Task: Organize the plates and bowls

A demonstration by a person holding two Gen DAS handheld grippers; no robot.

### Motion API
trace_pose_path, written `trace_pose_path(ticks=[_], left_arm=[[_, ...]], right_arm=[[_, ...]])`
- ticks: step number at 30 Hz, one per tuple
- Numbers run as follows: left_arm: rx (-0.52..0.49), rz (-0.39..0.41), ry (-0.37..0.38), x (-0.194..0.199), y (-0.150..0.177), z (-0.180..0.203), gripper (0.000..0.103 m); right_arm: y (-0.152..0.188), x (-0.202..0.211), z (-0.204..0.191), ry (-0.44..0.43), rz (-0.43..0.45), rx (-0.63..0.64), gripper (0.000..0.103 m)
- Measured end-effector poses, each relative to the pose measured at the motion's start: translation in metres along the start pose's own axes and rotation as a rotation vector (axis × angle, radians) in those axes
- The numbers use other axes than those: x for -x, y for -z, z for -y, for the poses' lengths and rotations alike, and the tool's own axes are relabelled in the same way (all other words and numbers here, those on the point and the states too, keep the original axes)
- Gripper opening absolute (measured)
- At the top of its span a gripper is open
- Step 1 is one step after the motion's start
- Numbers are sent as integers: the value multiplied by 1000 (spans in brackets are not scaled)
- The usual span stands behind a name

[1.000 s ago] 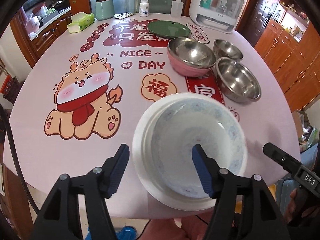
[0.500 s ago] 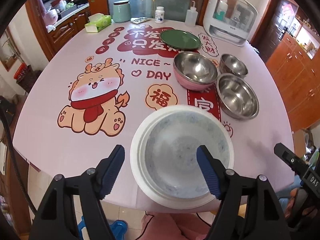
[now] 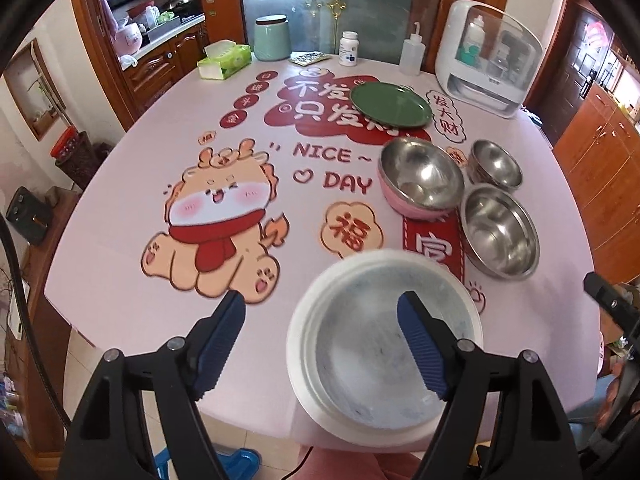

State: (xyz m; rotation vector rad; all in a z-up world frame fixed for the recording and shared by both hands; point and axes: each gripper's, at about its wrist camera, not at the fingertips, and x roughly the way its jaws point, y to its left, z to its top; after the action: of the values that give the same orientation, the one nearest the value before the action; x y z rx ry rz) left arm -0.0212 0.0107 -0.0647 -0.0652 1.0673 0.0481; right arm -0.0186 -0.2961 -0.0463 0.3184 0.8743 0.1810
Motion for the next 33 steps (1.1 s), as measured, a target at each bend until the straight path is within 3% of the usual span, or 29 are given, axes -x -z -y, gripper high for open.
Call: trace_pose_path(ticks=[14,23,33], left_arm=[[-73,-27,-55,-20,-105,-27,78],[-49,-56,17,-45,-192,-45,78],[-75,-72,11,-95,-275,-46,78]], right_arm=[[-97,-23,-7,95,45,-26,77],[-166,-46,-10,122,61,-61,77],[-223,-105,-24,161,23,-25,77]])
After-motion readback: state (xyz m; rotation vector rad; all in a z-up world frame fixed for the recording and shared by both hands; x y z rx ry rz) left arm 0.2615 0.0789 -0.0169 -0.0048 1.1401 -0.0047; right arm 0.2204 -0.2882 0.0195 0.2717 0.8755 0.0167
